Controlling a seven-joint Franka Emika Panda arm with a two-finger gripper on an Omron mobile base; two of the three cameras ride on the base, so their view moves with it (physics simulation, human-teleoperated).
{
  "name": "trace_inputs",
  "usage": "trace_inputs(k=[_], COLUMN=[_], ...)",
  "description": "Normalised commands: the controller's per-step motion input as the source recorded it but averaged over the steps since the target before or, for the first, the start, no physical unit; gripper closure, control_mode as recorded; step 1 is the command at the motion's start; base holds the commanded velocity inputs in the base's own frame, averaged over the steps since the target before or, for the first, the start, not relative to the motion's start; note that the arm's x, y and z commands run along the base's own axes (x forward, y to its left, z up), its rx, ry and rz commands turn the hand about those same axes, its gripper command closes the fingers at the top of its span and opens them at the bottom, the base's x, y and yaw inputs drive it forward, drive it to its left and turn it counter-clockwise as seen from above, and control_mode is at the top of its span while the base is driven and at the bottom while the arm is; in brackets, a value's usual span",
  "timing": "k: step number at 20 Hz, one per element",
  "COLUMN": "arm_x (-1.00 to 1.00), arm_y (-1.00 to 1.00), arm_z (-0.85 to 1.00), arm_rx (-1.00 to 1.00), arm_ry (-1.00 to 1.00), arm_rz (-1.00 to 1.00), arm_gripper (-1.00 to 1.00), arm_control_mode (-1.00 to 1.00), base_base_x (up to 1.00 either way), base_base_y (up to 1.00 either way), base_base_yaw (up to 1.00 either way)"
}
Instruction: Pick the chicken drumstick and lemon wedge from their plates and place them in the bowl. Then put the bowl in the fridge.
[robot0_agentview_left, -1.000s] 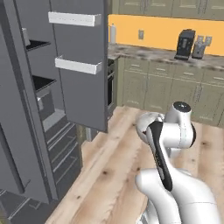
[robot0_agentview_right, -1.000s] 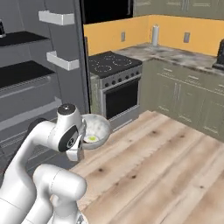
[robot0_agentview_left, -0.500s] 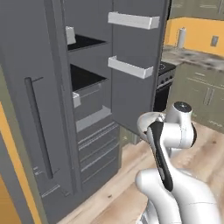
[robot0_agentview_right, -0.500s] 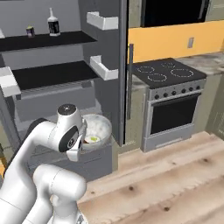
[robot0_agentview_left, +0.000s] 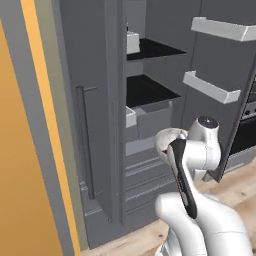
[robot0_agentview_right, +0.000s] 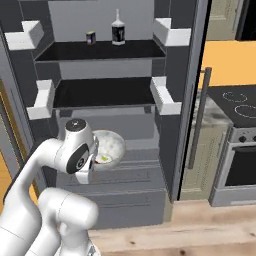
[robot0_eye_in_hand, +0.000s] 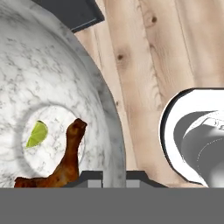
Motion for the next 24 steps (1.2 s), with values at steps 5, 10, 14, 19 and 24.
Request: trace_inputs(k=[5, 10, 14, 19, 24], arm_x=[0.0, 0.0, 0.0, 0.0, 0.0], arm_y=[0.0, 0.0, 0.0, 0.0, 0.0], arm_z=[0.0, 0.0, 0.0, 0.0, 0.0], arm_rx=[0.0, 0.0, 0.0, 0.0, 0.0], arm_ry=[0.0, 0.0, 0.0, 0.0, 0.0], arm_rz=[0.0, 0.0, 0.0, 0.0, 0.0], arm_gripper=[1.0, 1.0, 1.0, 1.0, 1.0], arm_control_mode=[1.0, 1.0, 1.0, 1.0, 1.0], base_base_x=[0.57, 0.44, 0.43, 0.61, 0.58], base_base_y=[-0.32, -0.43, -0.39, -0.37, -0.22], base_base_yaw=[0.37, 0.32, 0.35, 0.25, 0.16])
